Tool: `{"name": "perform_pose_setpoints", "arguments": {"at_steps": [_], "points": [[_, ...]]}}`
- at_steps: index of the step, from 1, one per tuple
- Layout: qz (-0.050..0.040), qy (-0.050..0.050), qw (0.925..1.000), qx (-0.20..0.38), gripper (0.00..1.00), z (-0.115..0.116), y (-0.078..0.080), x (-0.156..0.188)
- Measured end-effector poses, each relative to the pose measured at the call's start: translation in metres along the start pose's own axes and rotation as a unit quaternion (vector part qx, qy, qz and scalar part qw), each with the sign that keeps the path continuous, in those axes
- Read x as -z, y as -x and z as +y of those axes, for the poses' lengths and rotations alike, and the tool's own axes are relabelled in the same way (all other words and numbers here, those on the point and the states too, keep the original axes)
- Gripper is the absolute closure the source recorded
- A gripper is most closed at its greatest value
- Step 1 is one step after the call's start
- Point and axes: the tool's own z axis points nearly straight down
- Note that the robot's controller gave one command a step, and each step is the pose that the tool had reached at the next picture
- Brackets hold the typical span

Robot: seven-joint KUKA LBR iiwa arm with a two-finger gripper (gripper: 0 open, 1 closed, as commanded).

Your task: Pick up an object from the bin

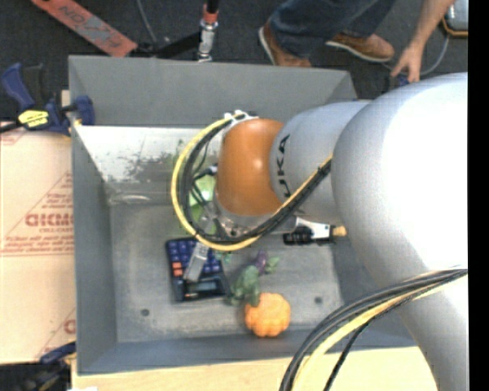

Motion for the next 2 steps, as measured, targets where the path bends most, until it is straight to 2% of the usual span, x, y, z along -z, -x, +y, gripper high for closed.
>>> {"name": "perform_pose_setpoints", "arguments": {"at_steps": [1, 2], "points": [[-0.0015, -0.001, 0.9999, 0.017, 1.00, 0.0015, -0.0073, 0.0045], [-0.0015, -0.001, 0.9999, 0.016, 1.00, 0.0015, -0.0073, 0.0048]]}}
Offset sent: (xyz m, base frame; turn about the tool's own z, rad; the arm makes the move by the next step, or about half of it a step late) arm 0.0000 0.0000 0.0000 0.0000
